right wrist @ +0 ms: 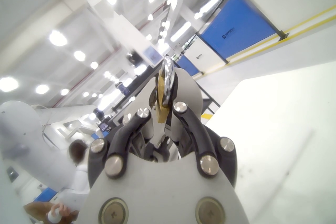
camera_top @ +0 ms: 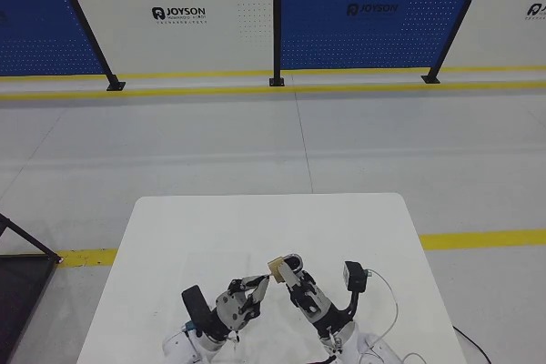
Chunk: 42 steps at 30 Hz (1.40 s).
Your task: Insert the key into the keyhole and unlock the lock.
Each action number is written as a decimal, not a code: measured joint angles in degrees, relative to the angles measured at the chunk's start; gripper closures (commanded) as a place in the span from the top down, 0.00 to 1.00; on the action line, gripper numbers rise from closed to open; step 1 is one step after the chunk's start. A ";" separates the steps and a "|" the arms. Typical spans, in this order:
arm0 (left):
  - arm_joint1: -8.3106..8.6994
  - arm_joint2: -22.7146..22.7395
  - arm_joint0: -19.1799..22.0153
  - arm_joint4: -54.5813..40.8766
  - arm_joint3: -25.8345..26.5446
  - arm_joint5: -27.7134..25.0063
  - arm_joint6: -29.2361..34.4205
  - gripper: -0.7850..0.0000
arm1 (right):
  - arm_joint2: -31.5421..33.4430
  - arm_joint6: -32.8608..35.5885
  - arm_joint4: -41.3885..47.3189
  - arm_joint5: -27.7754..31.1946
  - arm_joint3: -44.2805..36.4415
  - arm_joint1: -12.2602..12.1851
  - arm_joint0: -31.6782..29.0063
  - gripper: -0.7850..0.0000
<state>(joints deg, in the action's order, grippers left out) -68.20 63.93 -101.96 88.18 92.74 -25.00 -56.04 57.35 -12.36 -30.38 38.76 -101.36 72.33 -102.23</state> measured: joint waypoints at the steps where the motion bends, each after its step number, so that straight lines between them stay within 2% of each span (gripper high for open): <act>1: -0.01 -0.05 0.17 0.98 -0.17 1.40 -0.41 0.00 | 0.00 0.05 0.05 0.00 -0.02 -0.01 -0.02 0.00; 6: -0.09 -0.78 0.88 6.18 -1.32 8.79 -1.80 0.00 | 0.02 0.39 0.29 0.11 -0.08 -0.07 -0.03 0.00; 13: -0.09 -1.78 1.35 6.51 -1.92 10.27 -3.41 0.00 | 0.10 0.45 0.30 -0.10 -0.24 -0.11 -0.10 0.00; 14: -0.08 -1.85 1.38 6.25 -1.95 10.24 -3.47 0.31 | 0.12 0.45 0.30 -0.04 -0.24 -0.12 -0.10 0.00; 16: -0.09 -2.11 1.36 4.89 -1.95 9.36 -3.54 1.00 | 0.20 0.32 0.23 -0.04 -0.25 -0.14 -0.13 0.00; 22: 0.02 -2.30 1.10 2.33 -1.15 7.85 -2.98 1.00 | 0.45 -0.35 0.01 -0.35 -0.29 -0.14 -0.18 0.00; 29: 0.49 -1.65 0.05 -2.50 0.24 2.16 -1.39 1.00 | 1.06 -1.06 -0.07 -0.44 -0.24 -0.20 -0.28 0.00; 38: 2.27 3.51 -4.85 -18.49 3.33 -15.96 5.28 1.00 | 1.51 -0.24 -0.11 -1.91 0.31 -0.24 0.23 0.00; 42: 3.52 6.62 -7.62 -28.53 3.48 -26.40 13.03 1.00 | 1.15 1.98 0.66 -7.43 1.45 -0.02 1.27 0.00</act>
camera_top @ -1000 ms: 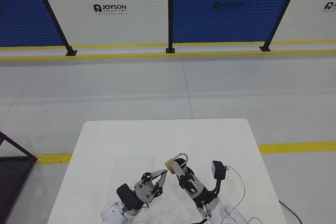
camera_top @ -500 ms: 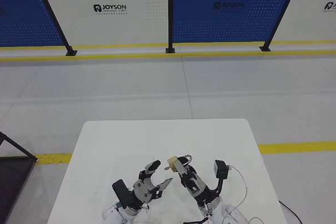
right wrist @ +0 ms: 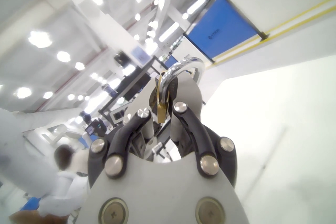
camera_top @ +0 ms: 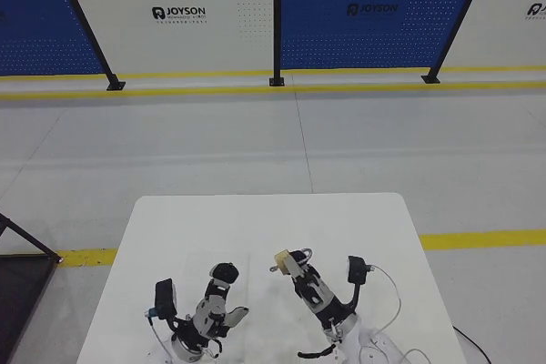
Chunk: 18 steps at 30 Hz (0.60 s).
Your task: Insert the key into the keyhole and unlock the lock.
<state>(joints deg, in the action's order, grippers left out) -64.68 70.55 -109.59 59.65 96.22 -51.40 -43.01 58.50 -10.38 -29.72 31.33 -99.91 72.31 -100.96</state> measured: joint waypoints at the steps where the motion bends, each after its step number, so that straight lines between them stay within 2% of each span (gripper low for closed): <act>1: 0.44 1.11 -0.94 -2.88 0.00 -2.48 3.13 1.00 | -0.21 1.33 0.63 -2.11 0.40 0.09 0.67 0.00; 5: 2.07 4.09 -3.88 -13.73 1.44 -6.75 13.76 1.00 | -1.94 6.48 -1.23 -8.89 1.88 0.38 2.90 0.00; 12: 6.31 11.14 -8.54 -37.47 4.41 -6.59 35.28 1.00 | -8.67 12.34 -8.45 -16.15 4.36 1.44 6.18 0.00; 18: 8.53 17.40 -10.35 -51.42 3.59 -3.67 48.10 1.00 | -15.06 17.81 -11.04 -18.84 8.76 2.84 9.91 0.00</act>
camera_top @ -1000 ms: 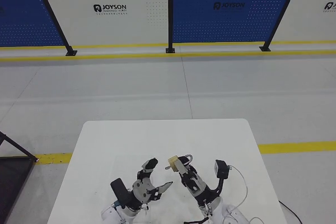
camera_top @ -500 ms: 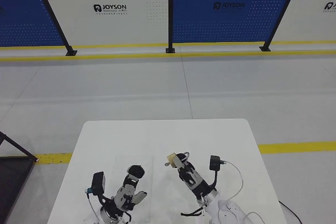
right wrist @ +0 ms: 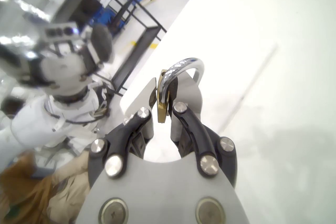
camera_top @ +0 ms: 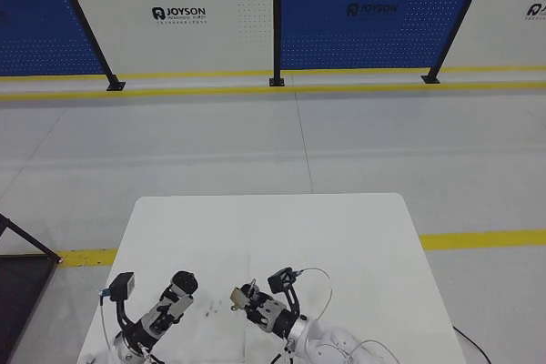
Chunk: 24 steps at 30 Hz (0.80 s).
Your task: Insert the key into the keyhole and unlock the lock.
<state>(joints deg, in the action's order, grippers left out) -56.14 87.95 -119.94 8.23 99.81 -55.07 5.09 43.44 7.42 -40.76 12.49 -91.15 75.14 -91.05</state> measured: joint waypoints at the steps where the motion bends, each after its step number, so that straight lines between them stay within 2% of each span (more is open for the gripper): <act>1: 0.16 0.67 -0.13 -1.11 0.00 0.77 1.08 1.00 | -0.97 0.51 -0.45 -0.53 0.84 0.28 0.66 0.00; 6: 0.41 2.66 -0.41 -2.89 -0.63 4.22 3.32 1.00 | -6.17 0.74 -2.52 -3.89 5.53 2.17 4.14 0.00; 17: 0.24 2.52 -0.33 -2.73 -0.89 4.91 3.13 1.00 | -12.22 0.56 -2.88 -9.63 13.76 5.17 10.45 0.00; 20: 0.25 2.52 -0.33 -2.73 -0.89 4.91 3.13 1.00 | -13.38 1.02 -2.67 -10.53 15.25 5.63 11.51 0.16; 23: 0.25 2.52 -0.33 -2.74 -0.89 4.91 3.13 1.00 | -14.41 1.05 -2.92 -11.53 16.27 5.99 12.38 0.43; 24: 0.25 2.52 -0.33 -2.74 -0.89 4.91 3.13 1.00 | -14.73 0.92 -2.78 -11.73 16.53 6.09 12.63 0.47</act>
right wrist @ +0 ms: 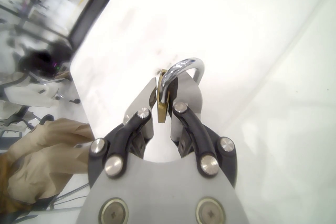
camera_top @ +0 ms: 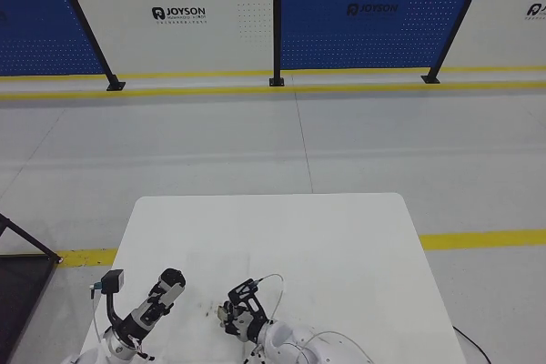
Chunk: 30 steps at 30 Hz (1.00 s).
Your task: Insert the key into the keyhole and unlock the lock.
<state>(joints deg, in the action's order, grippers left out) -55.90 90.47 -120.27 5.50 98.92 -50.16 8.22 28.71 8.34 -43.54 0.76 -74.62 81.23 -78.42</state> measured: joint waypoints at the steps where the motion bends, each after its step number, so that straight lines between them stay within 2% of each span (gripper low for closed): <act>1: 0.00 0.00 0.00 0.00 0.00 0.00 0.00 1.00 | -0.22 -0.06 0.11 -0.13 0.17 0.05 0.17 0.62; 2: 0.00 0.00 0.00 0.00 0.00 0.00 0.00 1.00 | -0.43 -0.09 0.14 -0.28 0.31 0.08 0.32 0.80; 3: 0.00 0.00 0.00 0.00 0.00 0.00 0.00 1.00 | -0.71 -0.09 0.10 -0.48 0.43 0.09 0.50 0.93; 4: 0.00 0.00 0.00 0.00 0.00 0.00 0.00 1.00 | -0.89 -0.11 0.07 -0.62 0.48 0.08 0.61 1.00; 15: 0.00 0.00 0.00 0.00 0.00 0.00 0.00 1.00 | -1.41 -1.01 -0.67 -0.73 -1.71 -1.26 0.24 1.00; 30: 0.00 0.00 0.00 0.00 0.00 0.00 0.00 1.00 | 1.44 -1.32 -3.58 2.00 -9.03 -5.25 -3.94 1.00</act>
<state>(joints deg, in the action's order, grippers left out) -55.90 90.47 -120.27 5.50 98.92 -50.16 8.22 30.15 7.02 -47.11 2.76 -83.65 75.98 -82.36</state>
